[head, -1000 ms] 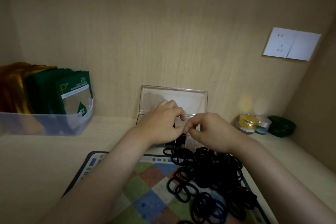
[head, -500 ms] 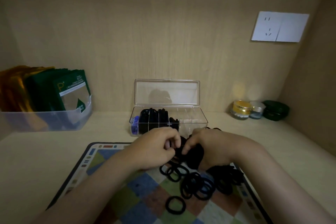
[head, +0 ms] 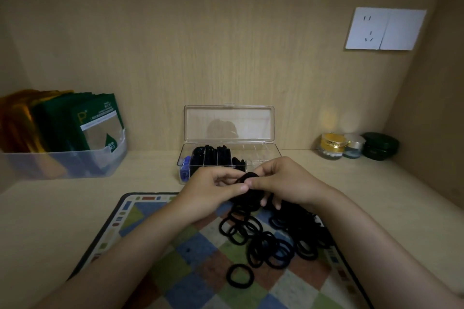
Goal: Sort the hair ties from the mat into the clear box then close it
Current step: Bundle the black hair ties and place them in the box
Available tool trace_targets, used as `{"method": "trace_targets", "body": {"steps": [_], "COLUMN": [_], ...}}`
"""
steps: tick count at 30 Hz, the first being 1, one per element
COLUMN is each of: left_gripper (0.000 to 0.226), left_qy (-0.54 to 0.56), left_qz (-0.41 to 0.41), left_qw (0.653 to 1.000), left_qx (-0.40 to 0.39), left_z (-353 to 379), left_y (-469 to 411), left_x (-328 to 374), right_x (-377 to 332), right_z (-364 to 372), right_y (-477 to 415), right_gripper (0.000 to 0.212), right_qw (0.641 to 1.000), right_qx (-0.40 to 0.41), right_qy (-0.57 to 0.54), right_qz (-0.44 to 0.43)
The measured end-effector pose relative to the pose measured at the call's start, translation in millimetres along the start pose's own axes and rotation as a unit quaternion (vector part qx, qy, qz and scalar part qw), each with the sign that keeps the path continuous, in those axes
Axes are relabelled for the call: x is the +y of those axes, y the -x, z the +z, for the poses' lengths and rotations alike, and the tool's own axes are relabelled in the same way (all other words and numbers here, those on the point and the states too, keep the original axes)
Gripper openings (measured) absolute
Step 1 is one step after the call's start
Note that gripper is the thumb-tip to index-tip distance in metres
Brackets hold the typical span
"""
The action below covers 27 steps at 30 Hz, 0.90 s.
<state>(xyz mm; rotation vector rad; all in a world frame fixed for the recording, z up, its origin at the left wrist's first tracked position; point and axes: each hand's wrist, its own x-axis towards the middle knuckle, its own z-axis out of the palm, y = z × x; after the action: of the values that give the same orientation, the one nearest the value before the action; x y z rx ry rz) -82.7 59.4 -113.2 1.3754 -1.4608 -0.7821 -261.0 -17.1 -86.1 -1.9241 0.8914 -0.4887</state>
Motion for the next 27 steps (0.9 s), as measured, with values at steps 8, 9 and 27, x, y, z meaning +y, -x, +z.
{"method": "trace_targets", "body": {"steps": [8,9,27], "left_gripper": [0.016,0.014,0.016], "left_qy": [0.069,0.071,-0.078], "left_qz": [-0.112,-0.122,-0.122], "left_qw": [0.991,0.990,0.988], "left_qx": [-0.015,-0.009,0.045], "left_z": [-14,-15,-27], "left_y": [-6,-7,-6], "left_x": [-7,-7,-9], "right_x": [-3,-3,4], "right_z": [9,6,11], "right_y": [-7,-7,-9], "right_gripper": [0.035,0.039,0.022], "right_qw": [0.999,0.997,0.893], "right_qx": [0.039,0.060,0.017], "right_qy": [0.018,0.049,0.439], "right_qz": [0.018,0.017,-0.095]}}
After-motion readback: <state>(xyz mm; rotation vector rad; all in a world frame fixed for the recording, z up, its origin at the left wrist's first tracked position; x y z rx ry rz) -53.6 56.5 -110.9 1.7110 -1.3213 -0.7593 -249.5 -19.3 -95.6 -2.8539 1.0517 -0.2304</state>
